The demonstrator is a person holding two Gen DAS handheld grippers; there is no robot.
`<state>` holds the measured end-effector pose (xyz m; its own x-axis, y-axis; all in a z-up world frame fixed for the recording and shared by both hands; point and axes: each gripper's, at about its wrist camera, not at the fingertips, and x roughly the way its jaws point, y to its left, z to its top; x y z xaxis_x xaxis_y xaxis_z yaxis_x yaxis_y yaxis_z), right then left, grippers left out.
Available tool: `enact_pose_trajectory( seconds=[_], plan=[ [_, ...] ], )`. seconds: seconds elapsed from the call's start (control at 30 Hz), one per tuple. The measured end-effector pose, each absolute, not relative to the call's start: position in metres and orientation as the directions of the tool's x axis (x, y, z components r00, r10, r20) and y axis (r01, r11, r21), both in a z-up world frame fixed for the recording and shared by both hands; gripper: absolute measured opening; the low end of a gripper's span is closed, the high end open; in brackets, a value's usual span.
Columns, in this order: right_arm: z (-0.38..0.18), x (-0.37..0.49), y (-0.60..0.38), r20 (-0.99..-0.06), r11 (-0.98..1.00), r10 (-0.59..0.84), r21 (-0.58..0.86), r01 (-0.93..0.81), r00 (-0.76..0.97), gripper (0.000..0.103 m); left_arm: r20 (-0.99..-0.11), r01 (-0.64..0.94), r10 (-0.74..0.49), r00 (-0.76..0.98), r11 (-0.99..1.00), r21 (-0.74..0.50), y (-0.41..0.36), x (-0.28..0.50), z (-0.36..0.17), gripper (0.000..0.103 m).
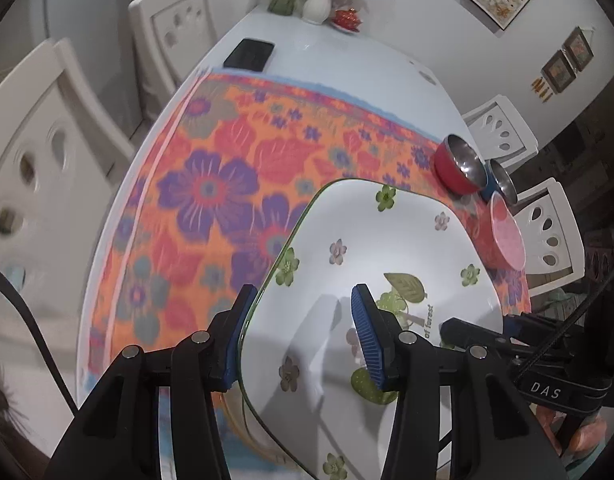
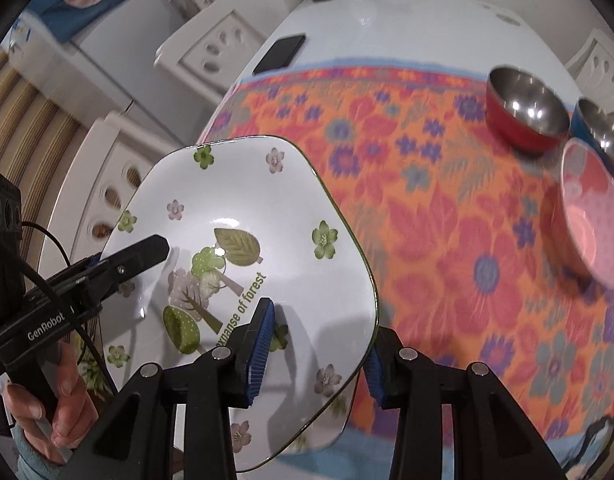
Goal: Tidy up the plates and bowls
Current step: 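Lower the smaller white plate onto the stacked plates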
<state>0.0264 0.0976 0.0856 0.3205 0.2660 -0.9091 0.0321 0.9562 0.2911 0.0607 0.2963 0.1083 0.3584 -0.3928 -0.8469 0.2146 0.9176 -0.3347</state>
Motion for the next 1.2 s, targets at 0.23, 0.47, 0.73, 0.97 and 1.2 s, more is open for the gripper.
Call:
enact_pose_trajectory(
  seconds=[0.23,0.47,0.73,0.97,1.2],
  plan=[
    [0.068,-0.011,0.101,-0.923,0.959,0.269,0.284,0.017,0.274,0.039,-0.862,0.186,-0.387,0.328,0.921,-0.343,0.297,0.022,0.087,0.044],
    [0.048,-0.026,0.097,-0.937,0.962,0.261,0.272,0.015,0.231,0.04,-0.88,0.179,-0.371,0.298,0.927,-0.33,0.291,0.004,0.067,0.044],
    [0.032,-0.022,0.098,-0.947,0.966,0.251,0.259,0.015,0.202,0.04,-0.896,0.165,-0.353,0.27,0.934,-0.318,0.291,0.006,0.051,0.044],
    [0.022,-0.014,0.096,-0.954,0.971,0.232,0.24,0.019,0.192,0.04,-0.899,0.168,-0.354,0.257,0.933,-0.319,0.288,0.01,0.044,0.044],
    [0.018,-0.005,0.094,-0.954,0.97,0.231,0.241,0.028,0.191,0.04,-0.896,0.161,-0.367,0.249,0.928,-0.335,0.289,0.022,0.045,0.046]
  ],
)
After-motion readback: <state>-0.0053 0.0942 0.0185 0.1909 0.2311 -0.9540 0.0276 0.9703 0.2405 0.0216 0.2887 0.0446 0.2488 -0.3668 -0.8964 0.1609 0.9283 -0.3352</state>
